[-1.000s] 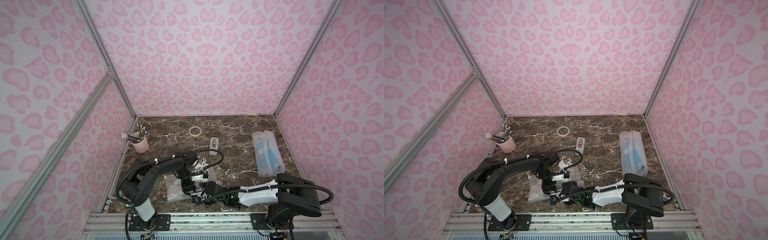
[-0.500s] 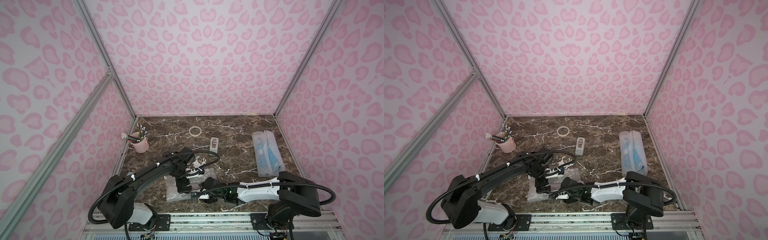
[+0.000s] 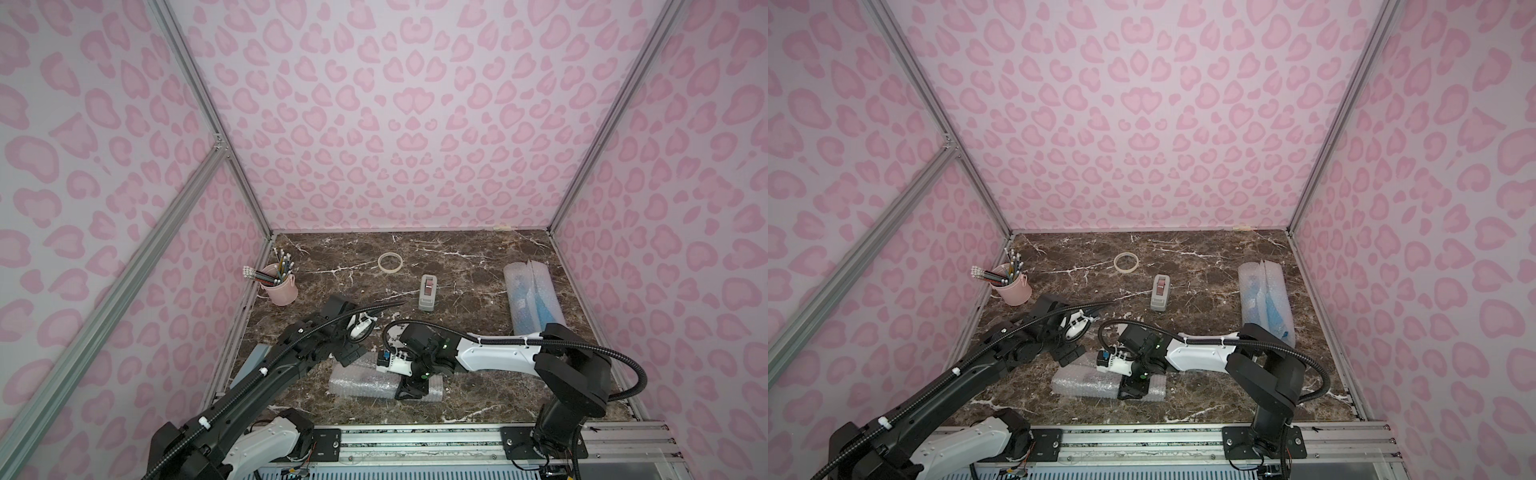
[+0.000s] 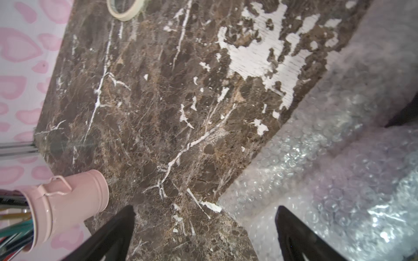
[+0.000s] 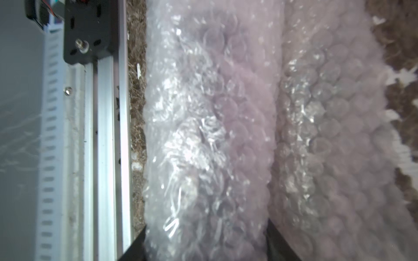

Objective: Wrap wine bottles in bubble wrap
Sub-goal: Wrap the wine bottle in bubble wrap.

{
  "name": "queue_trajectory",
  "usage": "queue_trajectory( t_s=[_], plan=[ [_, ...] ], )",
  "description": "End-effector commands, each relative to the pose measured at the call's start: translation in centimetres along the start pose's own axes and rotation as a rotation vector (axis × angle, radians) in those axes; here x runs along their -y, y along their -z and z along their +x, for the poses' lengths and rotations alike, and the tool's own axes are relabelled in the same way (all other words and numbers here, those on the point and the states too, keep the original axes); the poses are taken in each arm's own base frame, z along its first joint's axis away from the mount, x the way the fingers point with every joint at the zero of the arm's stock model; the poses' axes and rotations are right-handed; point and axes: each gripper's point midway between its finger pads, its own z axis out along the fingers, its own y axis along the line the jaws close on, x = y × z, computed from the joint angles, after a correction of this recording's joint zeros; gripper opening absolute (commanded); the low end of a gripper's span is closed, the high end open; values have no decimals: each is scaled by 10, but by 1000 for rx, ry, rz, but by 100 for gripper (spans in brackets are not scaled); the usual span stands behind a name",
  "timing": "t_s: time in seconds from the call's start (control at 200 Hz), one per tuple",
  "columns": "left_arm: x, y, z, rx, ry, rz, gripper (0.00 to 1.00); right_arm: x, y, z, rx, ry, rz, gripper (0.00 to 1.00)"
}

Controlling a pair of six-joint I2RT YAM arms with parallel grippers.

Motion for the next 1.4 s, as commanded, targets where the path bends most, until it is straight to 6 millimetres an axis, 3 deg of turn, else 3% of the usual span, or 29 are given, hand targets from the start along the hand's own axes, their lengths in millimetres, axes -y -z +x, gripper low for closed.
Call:
queue_trajectory(
  t_s=[0.0, 0.145, 0.215, 0.465, 0.62, 0.865, 1.085, 1.265, 1.395],
  plan=[
    [-7, 4, -12, 93, 54, -19, 98, -18, 2, -5, -1, -222, -207, 49],
    [8, 3, -6, 85, 23, 53, 98, 10, -1, -24, 43, -312, -223, 52],
    [25, 4, -4, 96, -14, 136, 98, 20, -2, -31, 51, -357, -253, 54],
    [72, 10, 8, 114, -148, 373, 98, 45, -17, -27, 34, -367, -233, 65],
    [81, -7, 11, 78, -161, 409, 99, 58, -8, -32, 71, -350, -170, 79],
    [72, -26, 7, -19, -180, 374, 97, 72, 6, -34, 105, -353, -85, 84],
    [49, -14, -17, 45, -102, 287, 99, 68, 35, -54, 213, -331, -102, 84],
    [10, -2, -34, 52, 76, 151, 100, 78, 71, -53, 290, -353, -63, 85],
    [-8, 2, -54, 98, 216, 145, 98, 105, 109, -43, 354, -399, 82, 87]
  ],
)
